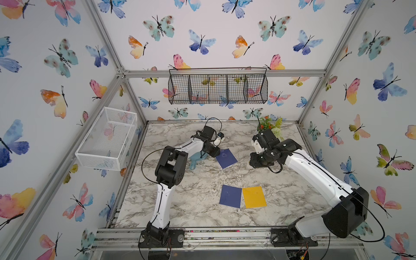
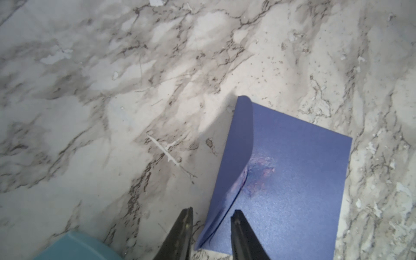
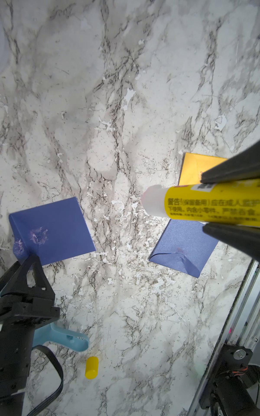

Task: Seal the envelope with a glue stick
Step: Pick up the envelope from the center of the board.

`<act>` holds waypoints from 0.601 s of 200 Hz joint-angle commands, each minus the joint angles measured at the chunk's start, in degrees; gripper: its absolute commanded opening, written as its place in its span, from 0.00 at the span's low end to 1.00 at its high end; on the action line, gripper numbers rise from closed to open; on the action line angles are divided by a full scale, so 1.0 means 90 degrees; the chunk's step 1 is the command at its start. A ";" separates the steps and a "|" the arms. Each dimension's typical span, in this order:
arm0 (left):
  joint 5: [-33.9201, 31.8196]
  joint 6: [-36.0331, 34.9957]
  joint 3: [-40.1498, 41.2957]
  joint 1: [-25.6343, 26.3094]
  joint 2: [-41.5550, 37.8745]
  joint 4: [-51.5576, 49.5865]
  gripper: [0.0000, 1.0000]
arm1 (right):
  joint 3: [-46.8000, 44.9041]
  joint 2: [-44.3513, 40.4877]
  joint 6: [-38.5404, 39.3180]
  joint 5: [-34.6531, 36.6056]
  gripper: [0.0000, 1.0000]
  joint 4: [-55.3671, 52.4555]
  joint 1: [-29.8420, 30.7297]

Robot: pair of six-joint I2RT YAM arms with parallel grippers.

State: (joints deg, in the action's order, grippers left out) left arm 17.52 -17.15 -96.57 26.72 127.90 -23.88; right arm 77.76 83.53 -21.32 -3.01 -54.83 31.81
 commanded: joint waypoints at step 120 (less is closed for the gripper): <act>-0.0733 0.0577 0.0070 0.0278 0.0127 -0.0240 0.19 | 0.0023 -0.0121 0.0035 -0.0066 0.02 0.0008 -0.0029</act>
State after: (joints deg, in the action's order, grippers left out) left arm 12.45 -13.26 -96.86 28.99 128.40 -24.73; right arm 77.76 83.53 -21.34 -3.22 -54.81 31.81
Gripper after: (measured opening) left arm 0.203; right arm 0.285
